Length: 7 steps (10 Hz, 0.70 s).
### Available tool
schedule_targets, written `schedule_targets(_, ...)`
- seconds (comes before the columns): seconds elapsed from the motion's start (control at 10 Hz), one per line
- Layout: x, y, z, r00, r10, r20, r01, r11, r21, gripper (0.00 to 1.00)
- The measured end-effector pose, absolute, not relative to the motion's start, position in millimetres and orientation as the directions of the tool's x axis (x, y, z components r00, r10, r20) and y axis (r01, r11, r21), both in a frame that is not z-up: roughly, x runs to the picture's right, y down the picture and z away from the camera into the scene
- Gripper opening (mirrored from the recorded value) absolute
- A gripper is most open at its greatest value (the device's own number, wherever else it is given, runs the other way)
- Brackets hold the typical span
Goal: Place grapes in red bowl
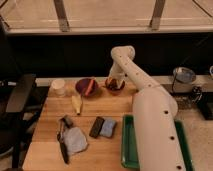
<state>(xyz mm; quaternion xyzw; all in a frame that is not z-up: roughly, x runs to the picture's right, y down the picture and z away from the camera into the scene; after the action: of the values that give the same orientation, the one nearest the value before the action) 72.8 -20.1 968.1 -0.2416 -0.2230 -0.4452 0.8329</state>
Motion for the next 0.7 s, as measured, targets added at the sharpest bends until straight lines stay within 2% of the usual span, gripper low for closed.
schedule_targets(0.1, 72.1, -16.5, 972.2, 0.501, -0.629, 0.594, 0.851, 0.484, -0.206, 0.46)
schedule_targets(0.3, 71.4, -11.0, 974.9, 0.496, -0.622, 0.605, 0.853, 0.479, -0.207, 0.25)
schedule_targets(0.5, 70.5, -12.6, 969.3, 0.491, -0.628, 0.604, 0.855, 0.482, -0.194, 0.07)
schedule_targets(0.6, 70.9, -19.9, 963.1, 0.492, -0.638, 0.592, 0.852, 0.494, -0.175, 0.01)
schedule_targets(0.7, 71.6, -23.2, 958.2, 0.492, -0.642, 0.588, 0.85, 0.501, -0.165, 0.0)
